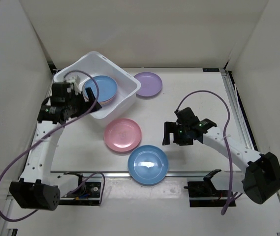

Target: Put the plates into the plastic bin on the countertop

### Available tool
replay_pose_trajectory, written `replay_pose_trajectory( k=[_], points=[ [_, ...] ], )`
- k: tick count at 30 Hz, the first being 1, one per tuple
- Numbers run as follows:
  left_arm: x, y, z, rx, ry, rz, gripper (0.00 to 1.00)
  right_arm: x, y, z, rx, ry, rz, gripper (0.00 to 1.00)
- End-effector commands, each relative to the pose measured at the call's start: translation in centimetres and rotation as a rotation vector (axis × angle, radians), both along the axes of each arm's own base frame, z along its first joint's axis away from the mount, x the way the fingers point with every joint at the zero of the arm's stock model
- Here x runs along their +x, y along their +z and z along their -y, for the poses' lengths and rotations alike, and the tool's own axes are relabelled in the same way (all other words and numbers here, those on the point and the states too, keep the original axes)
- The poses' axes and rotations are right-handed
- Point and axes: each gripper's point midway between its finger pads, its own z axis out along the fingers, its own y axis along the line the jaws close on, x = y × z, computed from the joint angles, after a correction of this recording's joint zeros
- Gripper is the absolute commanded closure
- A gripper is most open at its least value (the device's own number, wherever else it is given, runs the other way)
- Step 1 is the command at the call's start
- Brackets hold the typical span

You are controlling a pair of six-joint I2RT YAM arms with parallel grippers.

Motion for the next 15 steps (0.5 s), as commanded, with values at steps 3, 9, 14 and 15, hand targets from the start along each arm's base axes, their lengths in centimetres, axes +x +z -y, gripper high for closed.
replay_pose_trajectory(
  k=[3, 9, 14, 15],
  points=[
    [-8.9, -7.8, 1.7, -0.043, -0.015, -0.263, 0.01, 0.4, 2.3, 1.3, -0.02, -0.05, 0.117, 0.01],
    [-13.7, -14.6, 1.4, -0.085, 0.102, -0.463, 0.0, 0.1, 2.8, 1.0, 0.01, -0.038, 0.132, 0.01],
    [-13.4, -18.1, 2.0, -0.116, 0.118, -0.509, 0.01, 0.3, 2.7, 1.1, -0.001, -0.035, 0.137, 0.01],
    [-13.0, -18.3, 2.2, -0.127, 0.116, -0.504, 0.01, 0.4, 2.7, 1.2, -0.007, -0.03, 0.141, 0.01]
  ],
)
